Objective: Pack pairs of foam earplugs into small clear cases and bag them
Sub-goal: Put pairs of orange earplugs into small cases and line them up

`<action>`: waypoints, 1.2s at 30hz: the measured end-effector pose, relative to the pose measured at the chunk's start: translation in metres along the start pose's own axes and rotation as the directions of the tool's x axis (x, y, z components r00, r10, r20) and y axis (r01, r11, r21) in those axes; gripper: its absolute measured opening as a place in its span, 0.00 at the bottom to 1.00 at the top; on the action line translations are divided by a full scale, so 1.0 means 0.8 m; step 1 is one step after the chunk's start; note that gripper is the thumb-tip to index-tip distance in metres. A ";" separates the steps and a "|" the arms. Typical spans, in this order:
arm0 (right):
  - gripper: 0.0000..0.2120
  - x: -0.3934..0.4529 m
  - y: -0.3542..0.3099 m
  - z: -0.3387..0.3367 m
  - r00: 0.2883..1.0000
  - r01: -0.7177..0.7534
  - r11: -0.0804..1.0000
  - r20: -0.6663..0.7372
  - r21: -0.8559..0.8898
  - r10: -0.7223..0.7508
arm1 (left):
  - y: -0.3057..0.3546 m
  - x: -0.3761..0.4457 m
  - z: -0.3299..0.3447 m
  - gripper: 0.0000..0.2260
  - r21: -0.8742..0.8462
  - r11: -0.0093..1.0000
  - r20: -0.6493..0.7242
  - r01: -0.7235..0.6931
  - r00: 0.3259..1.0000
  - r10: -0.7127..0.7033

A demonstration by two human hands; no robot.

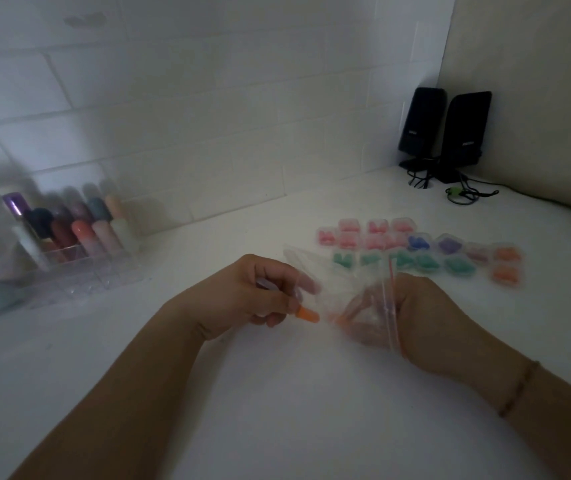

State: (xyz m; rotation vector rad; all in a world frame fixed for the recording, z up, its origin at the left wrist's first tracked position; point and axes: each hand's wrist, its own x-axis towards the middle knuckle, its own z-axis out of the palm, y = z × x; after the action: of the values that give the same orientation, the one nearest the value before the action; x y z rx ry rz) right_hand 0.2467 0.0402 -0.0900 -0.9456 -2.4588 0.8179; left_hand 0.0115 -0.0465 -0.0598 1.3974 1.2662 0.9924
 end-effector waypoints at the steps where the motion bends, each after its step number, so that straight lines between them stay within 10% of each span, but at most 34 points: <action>1: 0.08 -0.003 -0.007 -0.004 0.998 0.043 0.978 0.027 0.204 -0.050 | 0.000 0.000 0.000 0.12 0.031 1.000 -0.012 0.004 1.000 -0.004; 3: 0.11 -0.003 -0.009 -0.008 0.991 0.098 0.875 0.036 0.474 -0.130 | 0.001 0.000 0.000 0.12 0.146 0.989 -0.013 0.008 1.000 -0.006; 16: 0.09 0.002 -0.014 -0.031 0.978 0.162 0.964 -0.163 0.209 -0.129 | 0.006 0.001 0.000 0.12 0.337 0.939 -0.042 0.064 0.998 -0.053; 27: 0.12 -0.019 0.037 -0.128 0.948 -0.248 0.961 -0.174 0.121 0.266 | 0.005 0.003 0.006 0.09 0.374 0.918 -0.183 0.134 0.981 -0.068; 33: 0.05 -0.017 -0.006 -0.092 0.811 0.067 0.993 -0.585 0.098 0.004 | 0.009 0.006 0.003 0.07 0.283 0.959 -0.436 -0.007 0.890 0.135; 36: 0.03 -0.027 -0.055 -0.055 0.772 0.312 0.949 -0.595 0.049 -0.223 | 0.013 0.007 0.016 0.10 0.079 0.983 -0.355 -0.168 0.916 0.185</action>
State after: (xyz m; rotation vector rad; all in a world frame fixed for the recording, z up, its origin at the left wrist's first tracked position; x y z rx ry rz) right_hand 0.2640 0.0148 -0.0318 -0.6408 -1.8995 0.4973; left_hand 0.0268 -0.0425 -0.0527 1.4271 1.4544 1.4019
